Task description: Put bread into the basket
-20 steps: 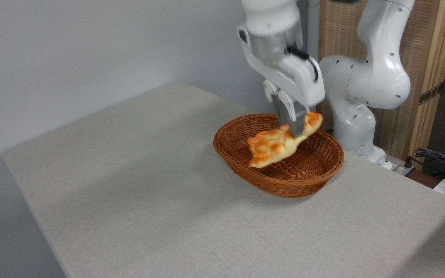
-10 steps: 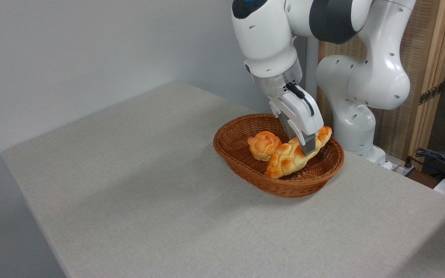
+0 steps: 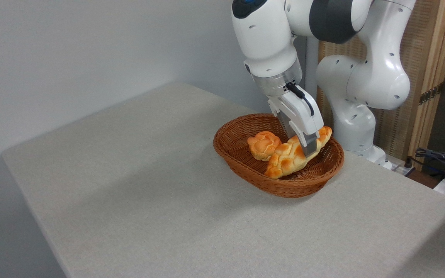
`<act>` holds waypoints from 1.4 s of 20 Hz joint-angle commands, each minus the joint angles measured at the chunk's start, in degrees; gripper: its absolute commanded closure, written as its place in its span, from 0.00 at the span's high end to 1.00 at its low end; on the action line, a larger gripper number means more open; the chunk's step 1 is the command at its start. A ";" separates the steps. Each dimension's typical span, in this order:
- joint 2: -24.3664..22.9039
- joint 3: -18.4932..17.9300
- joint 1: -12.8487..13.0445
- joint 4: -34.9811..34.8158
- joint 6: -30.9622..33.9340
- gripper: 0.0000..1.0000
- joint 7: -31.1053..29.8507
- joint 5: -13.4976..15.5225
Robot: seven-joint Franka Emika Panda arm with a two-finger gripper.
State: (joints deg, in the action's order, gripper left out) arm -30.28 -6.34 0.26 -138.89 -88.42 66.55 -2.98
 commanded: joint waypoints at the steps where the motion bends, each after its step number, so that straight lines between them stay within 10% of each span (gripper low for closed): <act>1: -0.05 -0.34 0.00 0.81 -0.79 1.00 0.77 -0.27; 7: 0.48 -0.43 -0.79 7.30 -3.42 1.00 0.69 5.25; 11: 10.12 0.27 -2.55 22.04 -3.78 1.00 -3.77 14.82; 17: 24.99 2.28 -1.93 42.10 -3.95 1.00 -13.45 14.49; 23: 27.46 8.08 -1.93 43.44 -4.21 1.00 -17.93 6.59; 28: 28.08 8.62 -1.67 43.44 -5.27 1.00 -20.05 6.41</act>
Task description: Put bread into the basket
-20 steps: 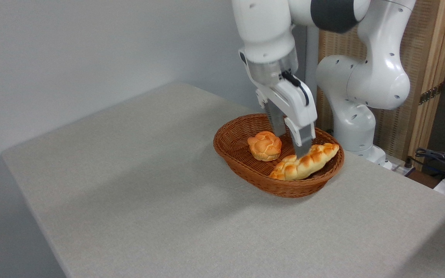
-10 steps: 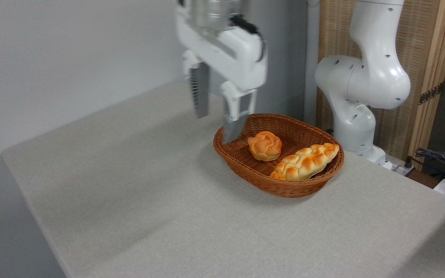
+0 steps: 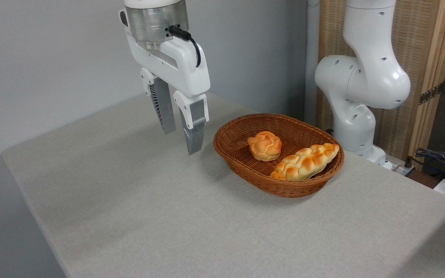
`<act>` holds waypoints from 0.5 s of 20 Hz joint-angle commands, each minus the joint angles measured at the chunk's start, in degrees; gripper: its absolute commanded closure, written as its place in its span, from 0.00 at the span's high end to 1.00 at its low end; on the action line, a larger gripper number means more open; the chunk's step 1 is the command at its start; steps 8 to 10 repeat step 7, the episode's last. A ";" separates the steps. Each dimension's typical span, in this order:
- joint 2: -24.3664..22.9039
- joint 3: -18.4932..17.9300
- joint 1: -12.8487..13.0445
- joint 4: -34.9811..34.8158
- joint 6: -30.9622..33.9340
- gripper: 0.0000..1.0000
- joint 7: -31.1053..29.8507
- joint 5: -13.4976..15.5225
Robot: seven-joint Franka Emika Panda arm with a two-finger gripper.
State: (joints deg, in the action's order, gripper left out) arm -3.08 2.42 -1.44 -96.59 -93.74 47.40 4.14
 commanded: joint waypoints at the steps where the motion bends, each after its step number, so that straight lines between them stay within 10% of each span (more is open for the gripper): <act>1: 1.06 -0.13 0.04 1.14 0.14 1.00 -1.08 -0.62; 10: 1.06 -0.31 0.04 2.55 0.66 1.00 -1.79 -0.62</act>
